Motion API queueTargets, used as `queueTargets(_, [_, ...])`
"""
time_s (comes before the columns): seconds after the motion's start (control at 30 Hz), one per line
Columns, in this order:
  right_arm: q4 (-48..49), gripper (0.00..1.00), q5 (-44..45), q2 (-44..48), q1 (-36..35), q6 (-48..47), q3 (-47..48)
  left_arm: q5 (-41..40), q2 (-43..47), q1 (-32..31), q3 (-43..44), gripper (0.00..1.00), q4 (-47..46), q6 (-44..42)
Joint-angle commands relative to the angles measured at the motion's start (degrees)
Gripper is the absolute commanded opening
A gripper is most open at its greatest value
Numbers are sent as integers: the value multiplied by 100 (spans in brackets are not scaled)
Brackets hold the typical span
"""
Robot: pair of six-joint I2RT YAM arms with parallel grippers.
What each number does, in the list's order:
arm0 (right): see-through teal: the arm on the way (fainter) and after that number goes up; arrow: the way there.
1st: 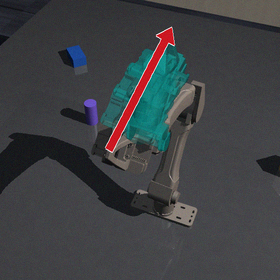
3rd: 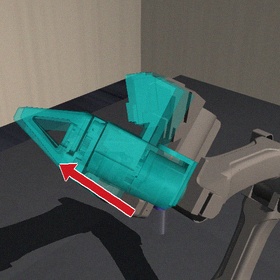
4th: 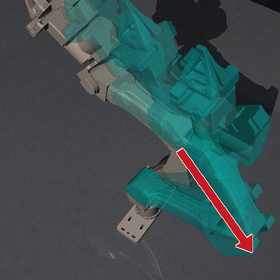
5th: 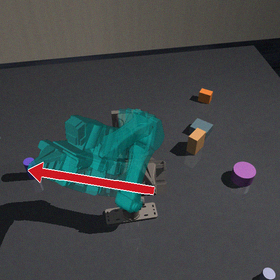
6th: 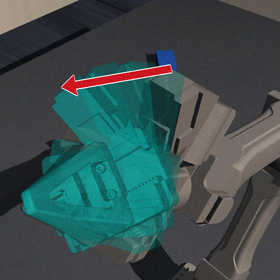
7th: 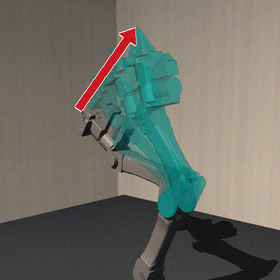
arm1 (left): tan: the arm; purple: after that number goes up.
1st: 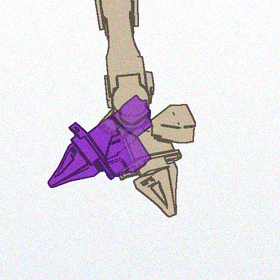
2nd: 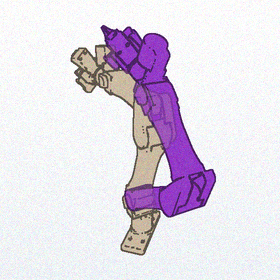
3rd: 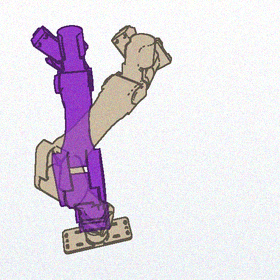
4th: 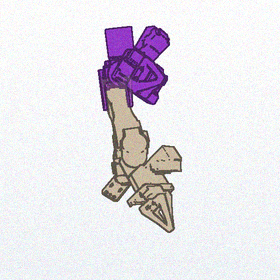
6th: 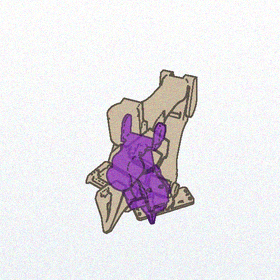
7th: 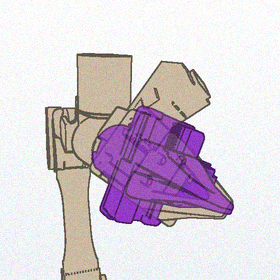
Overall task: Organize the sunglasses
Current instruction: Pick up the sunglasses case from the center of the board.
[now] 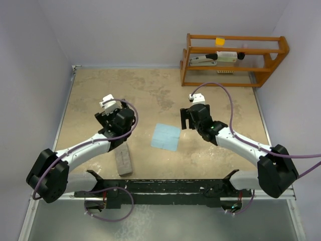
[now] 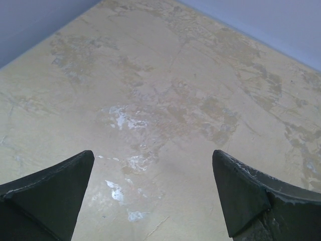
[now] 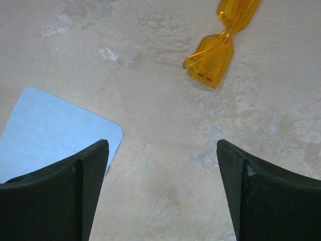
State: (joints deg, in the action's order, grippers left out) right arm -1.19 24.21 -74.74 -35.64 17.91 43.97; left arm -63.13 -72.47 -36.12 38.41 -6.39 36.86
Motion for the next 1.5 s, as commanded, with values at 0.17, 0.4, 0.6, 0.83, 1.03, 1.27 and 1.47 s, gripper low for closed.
queueTargets(0.17, [-814,89,-983,-370,-988,-267,1045,168,341,895,95,99,720,1034])
queueTargets(0.4, [-735,89,-1488,-692,-1614,130,1311,-199,548,1198,387,100,1465,1425])
queueTargets(0.6, [-937,89,-1098,-1366,-2348,164,1792,-541,543,1255,895,100,2045,1402])
queueTargets(0.83, [-801,90,-1239,-1714,-2779,401,1997,-698,1139,1369,779,100,2627,1970])
queueTargets(1.03, [-862,90,-1200,-1948,-3093,436,2174,-355,1489,1489,773,100,2690,2102])
queueTargets(1.27, [-887,90,-1222,-2209,-3527,634,2369,-3,1326,1896,1167,100,3283,2573])
queueTargets(1.47, [-943,90,-1279,-2703,-3815,786,2793,361,1723,2241,805,100,3115,2995])
